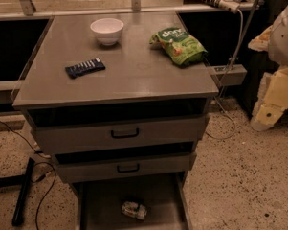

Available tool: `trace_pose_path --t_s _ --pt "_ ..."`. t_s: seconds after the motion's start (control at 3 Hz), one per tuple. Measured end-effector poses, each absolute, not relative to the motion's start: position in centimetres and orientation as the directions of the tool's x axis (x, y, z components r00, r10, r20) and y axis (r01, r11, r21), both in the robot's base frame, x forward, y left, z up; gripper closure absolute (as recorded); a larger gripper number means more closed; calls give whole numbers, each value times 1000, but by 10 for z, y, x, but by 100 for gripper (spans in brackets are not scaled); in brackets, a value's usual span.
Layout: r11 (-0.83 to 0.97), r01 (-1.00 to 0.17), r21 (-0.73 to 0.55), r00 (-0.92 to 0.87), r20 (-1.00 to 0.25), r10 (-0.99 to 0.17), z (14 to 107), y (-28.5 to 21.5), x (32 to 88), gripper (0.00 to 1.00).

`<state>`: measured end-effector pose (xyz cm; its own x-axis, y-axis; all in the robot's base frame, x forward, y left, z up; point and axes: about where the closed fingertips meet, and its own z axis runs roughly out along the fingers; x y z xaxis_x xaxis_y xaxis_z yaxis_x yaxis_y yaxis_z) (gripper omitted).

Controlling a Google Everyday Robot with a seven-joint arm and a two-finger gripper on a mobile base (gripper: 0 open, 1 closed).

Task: Pick 7up can from bottom drawer and place on counter

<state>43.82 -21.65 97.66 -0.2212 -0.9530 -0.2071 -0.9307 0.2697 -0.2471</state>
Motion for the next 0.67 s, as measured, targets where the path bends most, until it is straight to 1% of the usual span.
trace_pose_path --t_s 0.67 --pt "265 -932 -247 -212 -223 -952 967 -215 436 0"
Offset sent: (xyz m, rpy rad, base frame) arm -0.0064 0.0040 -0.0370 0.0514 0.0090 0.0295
